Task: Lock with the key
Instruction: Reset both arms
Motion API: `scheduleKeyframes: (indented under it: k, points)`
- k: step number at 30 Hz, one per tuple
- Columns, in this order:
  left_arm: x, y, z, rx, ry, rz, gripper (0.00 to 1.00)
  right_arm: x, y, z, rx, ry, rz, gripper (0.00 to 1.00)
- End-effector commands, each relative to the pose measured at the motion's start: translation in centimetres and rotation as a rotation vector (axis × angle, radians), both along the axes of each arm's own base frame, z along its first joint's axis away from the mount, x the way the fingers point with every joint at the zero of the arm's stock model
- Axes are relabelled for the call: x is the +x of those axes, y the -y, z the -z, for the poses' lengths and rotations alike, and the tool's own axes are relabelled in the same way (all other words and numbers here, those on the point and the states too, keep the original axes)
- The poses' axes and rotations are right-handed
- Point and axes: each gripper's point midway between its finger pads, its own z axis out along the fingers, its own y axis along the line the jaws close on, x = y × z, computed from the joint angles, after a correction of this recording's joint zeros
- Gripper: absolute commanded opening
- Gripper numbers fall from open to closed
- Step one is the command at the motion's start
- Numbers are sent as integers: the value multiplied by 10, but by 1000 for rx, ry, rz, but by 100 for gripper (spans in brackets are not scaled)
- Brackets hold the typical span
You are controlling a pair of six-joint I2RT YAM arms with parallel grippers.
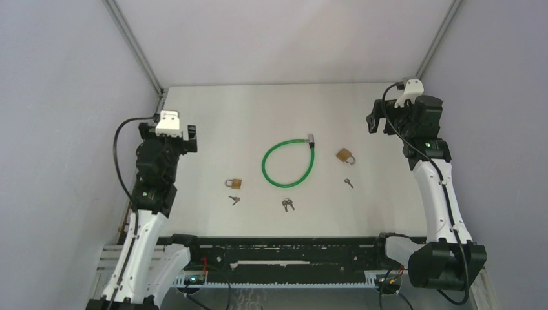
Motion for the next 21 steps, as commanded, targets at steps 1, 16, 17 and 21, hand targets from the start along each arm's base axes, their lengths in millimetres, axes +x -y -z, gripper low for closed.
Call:
scheduleKeyframes:
  k: [1,16,17,21]
  points:
    - [-9,16,-15,-121,79,126,100,3,-13,-44,42,131,-63,100]
    - [-42,7,-34,-88,99,105,100,-21,-8,-40,56,78,6,100]
    - [-46,9,-35,-86,99,117,100,-24,-8,-39,53,79,5,100]
    - [-56,11,-35,-111,101,123,100,-32,-9,-34,41,96,-3,100]
